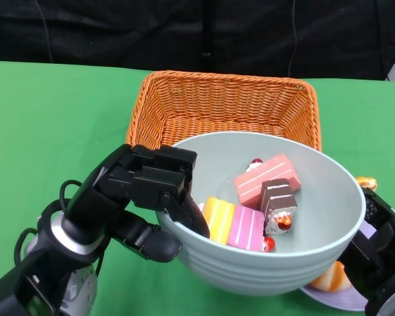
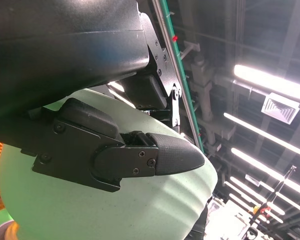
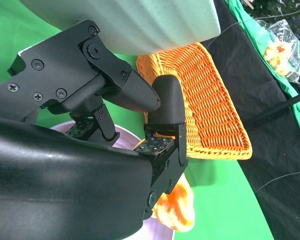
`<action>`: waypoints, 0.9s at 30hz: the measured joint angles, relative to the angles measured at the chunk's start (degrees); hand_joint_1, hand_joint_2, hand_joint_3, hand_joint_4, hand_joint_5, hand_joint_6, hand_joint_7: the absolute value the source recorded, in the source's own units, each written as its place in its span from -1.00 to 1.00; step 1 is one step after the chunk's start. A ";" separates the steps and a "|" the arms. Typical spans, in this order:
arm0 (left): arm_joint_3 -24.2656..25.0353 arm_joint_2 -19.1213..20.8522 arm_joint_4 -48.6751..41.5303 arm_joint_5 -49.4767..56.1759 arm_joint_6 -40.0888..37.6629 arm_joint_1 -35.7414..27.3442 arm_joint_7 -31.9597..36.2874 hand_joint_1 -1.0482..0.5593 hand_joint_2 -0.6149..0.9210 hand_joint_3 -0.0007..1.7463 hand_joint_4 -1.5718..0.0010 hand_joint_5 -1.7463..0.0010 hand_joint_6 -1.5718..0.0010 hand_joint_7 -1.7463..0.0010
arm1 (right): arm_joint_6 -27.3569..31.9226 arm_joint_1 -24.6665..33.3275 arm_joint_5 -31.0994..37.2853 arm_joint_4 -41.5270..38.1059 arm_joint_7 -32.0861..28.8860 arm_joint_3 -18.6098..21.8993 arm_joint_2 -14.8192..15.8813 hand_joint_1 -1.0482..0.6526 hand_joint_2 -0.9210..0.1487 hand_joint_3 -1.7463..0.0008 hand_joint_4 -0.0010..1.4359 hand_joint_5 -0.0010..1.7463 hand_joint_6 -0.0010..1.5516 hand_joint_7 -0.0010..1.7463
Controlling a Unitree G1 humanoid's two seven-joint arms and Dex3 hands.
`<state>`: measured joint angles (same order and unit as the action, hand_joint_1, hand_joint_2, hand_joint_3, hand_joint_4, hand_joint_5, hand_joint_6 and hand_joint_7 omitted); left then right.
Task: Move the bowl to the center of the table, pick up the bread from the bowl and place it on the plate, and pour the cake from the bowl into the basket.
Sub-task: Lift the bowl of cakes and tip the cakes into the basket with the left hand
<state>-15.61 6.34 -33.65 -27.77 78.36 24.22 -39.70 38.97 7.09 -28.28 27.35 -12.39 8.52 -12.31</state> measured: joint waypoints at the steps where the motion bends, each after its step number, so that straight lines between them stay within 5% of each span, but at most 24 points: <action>1: 0.02 -0.05 0.00 0.00 0.00 0.00 -0.06 -0.51 1.00 -0.47 -0.17 -1.00 -0.26 -0.14 | 0.00 0.00 0.01 0.00 0.00 0.00 0.00 0.13 -0.53 -0.34 0.14 1.00 -0.23 0.99; 14: 3.59 -3.56 -0.60 3.72 0.85 -0.30 0.63 -0.48 1.00 -0.66 -0.15 -1.00 -0.18 -0.25 | 0.78 -0.22 -0.48 0.01 -0.39 0.33 -0.05 0.14 -0.57 -0.34 0.14 1.00 -0.24 1.00; 22: 5.21 -3.19 -1.23 6.53 0.51 -0.27 0.65 -0.49 1.00 -0.56 -0.14 -1.00 -0.24 -0.15 | 1.11 -0.31 -0.65 0.01 -0.70 0.62 -0.04 0.14 -0.56 -0.33 0.14 1.00 -0.23 1.00; 27: 10.79 -6.06 -0.75 14.40 0.61 -0.73 5.72 -0.45 1.00 -0.53 -0.28 -0.89 -0.33 -0.24 | 1.11 -0.42 -0.65 0.00 -0.69 0.62 -0.03 0.14 -0.56 -0.33 0.14 1.00 -0.24 1.00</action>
<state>-4.82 0.29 -34.40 -13.38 78.97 23.50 -33.99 40.08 6.67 -28.93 27.36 -13.08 9.15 -12.34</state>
